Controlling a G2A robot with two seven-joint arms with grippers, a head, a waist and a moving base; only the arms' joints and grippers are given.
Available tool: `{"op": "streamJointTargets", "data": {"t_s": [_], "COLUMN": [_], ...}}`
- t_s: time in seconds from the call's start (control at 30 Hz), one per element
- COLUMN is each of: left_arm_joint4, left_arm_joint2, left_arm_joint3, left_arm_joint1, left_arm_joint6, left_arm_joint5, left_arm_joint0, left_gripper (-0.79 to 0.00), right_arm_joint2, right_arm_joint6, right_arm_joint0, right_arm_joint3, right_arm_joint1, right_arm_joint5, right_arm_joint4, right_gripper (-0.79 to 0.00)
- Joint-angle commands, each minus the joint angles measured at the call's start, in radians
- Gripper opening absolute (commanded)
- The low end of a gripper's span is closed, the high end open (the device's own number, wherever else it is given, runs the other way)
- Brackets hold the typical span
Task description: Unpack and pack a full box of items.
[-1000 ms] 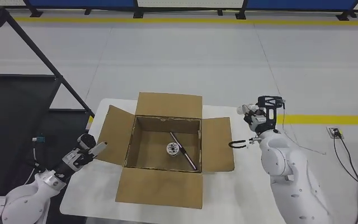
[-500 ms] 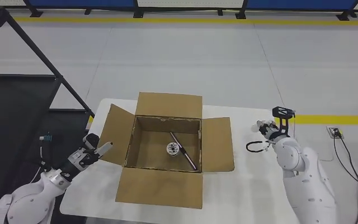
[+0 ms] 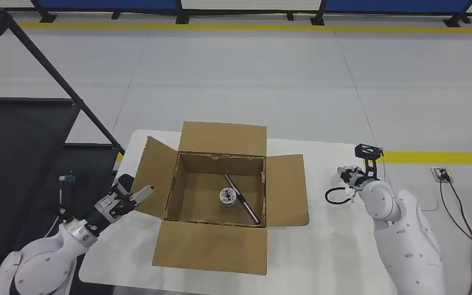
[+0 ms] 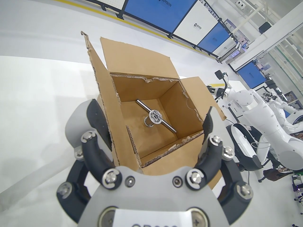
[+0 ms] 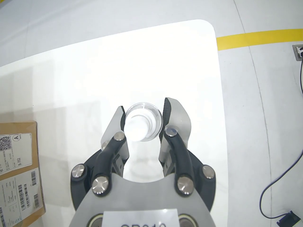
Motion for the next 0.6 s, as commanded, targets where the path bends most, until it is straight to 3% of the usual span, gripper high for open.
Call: {"op": "streamJointTargets", "data": {"t_s": [0.0, 0.13, 0.37, 0.57], "left_arm_joint4": [-0.004, -0.012, -0.022, -0.031], "left_arm_joint2": [-0.003, -0.008, -0.015, -0.024], "left_arm_joint3": [0.004, 0.008, 0.012, 0.013], "left_arm_joint1": [0.001, 0.004, 0.007, 0.01], "left_arm_joint6": [0.001, 0.001, 0.007, 0.016], "left_arm_joint5": [-0.001, -0.003, -0.01, -0.017], "left_arm_joint0": [0.0, 0.002, 0.008, 0.021], "left_gripper": [0.0, 0.0, 0.0, 0.0], "right_arm_joint2": [-0.004, -0.011, 0.005, -0.015], "right_arm_joint6": [0.006, 0.011, -0.003, -0.144], "right_arm_joint0": [0.005, 0.012, -0.005, -0.099], "right_arm_joint3": [0.007, 0.01, -0.073, -0.349], "right_arm_joint1": [0.0, 0.002, 0.008, 0.008], "right_arm_joint5": [0.002, 0.005, 0.025, -0.017], "right_arm_joint4": [0.003, 0.008, 0.016, 0.011], "right_gripper": [-0.206, 0.0, 0.0, 0.0]}}
